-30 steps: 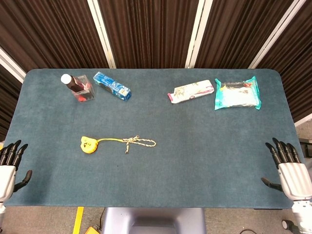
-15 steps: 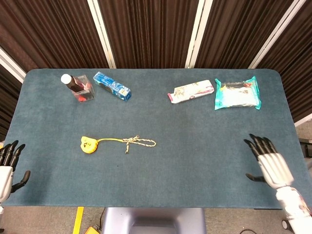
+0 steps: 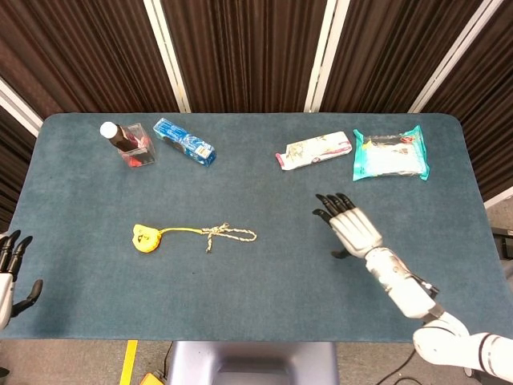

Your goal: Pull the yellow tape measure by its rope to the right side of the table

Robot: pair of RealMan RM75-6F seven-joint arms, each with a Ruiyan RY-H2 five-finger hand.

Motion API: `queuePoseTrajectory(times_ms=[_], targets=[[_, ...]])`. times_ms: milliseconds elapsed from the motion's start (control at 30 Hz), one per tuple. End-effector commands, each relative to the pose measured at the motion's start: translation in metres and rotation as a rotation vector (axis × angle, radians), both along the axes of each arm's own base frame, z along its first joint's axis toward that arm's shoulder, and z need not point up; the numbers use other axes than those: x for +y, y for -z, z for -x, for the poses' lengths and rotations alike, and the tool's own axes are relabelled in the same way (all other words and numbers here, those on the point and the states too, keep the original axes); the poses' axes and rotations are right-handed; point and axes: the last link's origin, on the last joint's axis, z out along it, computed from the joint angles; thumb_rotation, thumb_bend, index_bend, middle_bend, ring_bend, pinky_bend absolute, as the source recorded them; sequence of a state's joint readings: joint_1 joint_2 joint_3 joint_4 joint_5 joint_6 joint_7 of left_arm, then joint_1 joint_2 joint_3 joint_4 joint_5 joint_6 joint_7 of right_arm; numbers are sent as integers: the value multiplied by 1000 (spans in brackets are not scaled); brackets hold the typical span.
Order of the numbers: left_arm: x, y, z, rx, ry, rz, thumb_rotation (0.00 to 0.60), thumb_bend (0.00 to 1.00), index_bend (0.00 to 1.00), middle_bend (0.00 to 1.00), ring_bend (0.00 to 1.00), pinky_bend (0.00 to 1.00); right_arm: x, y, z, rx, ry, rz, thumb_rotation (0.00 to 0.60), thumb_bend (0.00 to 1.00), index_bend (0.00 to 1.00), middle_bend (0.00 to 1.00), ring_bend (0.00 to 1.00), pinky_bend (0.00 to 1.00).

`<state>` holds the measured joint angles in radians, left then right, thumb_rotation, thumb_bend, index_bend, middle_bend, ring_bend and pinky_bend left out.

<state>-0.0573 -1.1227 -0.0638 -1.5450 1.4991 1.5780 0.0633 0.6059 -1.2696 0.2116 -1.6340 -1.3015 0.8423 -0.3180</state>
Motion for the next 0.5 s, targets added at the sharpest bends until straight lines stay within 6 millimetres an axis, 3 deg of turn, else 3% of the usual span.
queuePoseTrajectory(times_ms=[33, 167, 333, 500], targets=[[-1, -3, 1, 3, -12, -18, 600, 373, 75, 0, 0, 107, -21, 31, -32, -15, -28, -52, 600, 0, 318, 59, 19, 0], [-2, -4, 1, 1, -14, -20, 600, 372, 75, 0, 0, 107, -32, 57, -53, -22, -37, -75, 600, 16, 347, 59, 19, 0], [-2, -5, 2, -2, -21, -21, 600, 371, 75, 0, 0, 107, -40, 84, -73, -21, -34, -92, 600, 124, 371, 60, 19, 0], [-3, -8, 3, -10, -19, -27, 600, 370, 76, 0, 0, 107, -43, 100, -88, -37, -38, -94, 600, 191, 403, 60, 19, 0]])
